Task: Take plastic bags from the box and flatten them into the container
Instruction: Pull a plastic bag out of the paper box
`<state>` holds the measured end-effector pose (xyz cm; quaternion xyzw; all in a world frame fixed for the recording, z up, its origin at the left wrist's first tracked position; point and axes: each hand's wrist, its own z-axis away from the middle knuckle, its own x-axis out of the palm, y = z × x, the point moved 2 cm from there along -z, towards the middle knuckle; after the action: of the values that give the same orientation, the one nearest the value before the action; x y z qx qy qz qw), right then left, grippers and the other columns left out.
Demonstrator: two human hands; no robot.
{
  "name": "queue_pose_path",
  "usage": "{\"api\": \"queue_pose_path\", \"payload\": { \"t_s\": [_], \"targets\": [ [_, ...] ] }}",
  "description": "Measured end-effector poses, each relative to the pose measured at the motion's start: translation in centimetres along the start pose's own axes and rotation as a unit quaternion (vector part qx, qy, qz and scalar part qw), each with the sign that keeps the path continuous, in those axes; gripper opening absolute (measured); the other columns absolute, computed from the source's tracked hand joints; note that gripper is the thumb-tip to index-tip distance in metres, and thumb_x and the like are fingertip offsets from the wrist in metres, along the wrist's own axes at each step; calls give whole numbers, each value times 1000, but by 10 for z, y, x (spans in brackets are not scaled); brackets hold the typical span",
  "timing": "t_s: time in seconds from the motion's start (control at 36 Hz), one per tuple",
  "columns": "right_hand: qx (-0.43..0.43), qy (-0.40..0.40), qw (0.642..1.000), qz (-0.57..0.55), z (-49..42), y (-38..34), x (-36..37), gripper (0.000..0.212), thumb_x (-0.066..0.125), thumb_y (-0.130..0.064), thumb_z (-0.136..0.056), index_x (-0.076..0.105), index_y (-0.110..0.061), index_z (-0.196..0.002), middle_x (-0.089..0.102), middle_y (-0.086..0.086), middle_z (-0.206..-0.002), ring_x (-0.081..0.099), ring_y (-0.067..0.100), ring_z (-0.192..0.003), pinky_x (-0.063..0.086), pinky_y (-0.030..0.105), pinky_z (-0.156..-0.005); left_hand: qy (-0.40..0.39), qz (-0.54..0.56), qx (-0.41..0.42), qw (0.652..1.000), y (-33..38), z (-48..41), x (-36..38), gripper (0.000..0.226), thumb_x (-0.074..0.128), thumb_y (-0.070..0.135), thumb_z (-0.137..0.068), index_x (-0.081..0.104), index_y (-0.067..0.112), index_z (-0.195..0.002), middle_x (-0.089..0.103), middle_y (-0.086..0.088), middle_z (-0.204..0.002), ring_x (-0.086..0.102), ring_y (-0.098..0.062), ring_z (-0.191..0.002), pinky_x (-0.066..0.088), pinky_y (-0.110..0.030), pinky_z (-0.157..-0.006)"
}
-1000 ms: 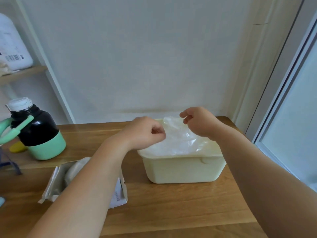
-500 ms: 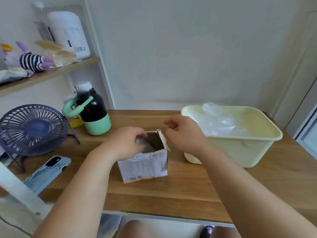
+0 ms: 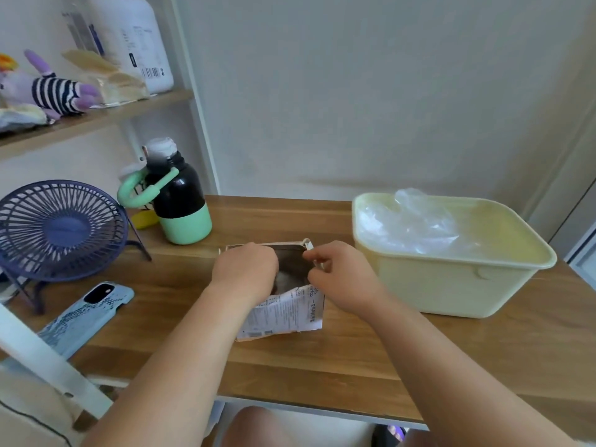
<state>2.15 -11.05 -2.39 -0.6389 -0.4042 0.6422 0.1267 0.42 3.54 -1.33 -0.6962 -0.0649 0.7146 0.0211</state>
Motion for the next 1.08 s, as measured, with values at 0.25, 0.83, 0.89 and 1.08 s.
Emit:
{"api": "queue_pose_path", "payload": {
  "t_s": [0.25, 0.83, 0.89, 1.08],
  "targets": [
    [-4, 17, 999, -36, -2, 5, 6, 30, 53, -11, -89, 69, -21, -113, 52, -12, -71, 45, 2, -55, 34, 6, -49, 154, 422, 58, 892, -21, 10, 0, 12, 63, 32, -91, 74, 37, -90, 68, 16, -90, 62, -1, -86, 50, -25, -77],
    [-57, 0, 959, -277, 2, -42, -55, 27, 69, -35, -83, 64, -13, -98, 65, -13, -77, 59, 3, -70, 42, 22, -62, 108, 864, 46, 489, 0, 12, -70, 17, 53, 16, -95, 60, 1, -97, 69, -7, -75, 68, -20, -71, 57, -31, -66],
    [-37, 47, 951, -304, 1, -37, -60, 24, 60, -21, -88, 61, -2, -74, 56, 1, -65, 49, 15, -60, 37, 29, -57, 104, 841, 9, 532, 8, 12, -68, 15, 52, 17, -97, 64, 8, -91, 70, -8, -79, 67, -23, -77, 55, -33, -71],
    [31, 65, 944, -322, 5, -15, -77, 33, 55, -15, -89, 52, -16, -56, 56, 3, -65, 45, 11, -50, 35, 16, -46, 46, 735, 61, 674, 26, 13, -55, 112, 72, 84, -43, 42, 36, -140, 59, 16, -127, 60, -1, -111, 45, -32, -96]
  ]
}}
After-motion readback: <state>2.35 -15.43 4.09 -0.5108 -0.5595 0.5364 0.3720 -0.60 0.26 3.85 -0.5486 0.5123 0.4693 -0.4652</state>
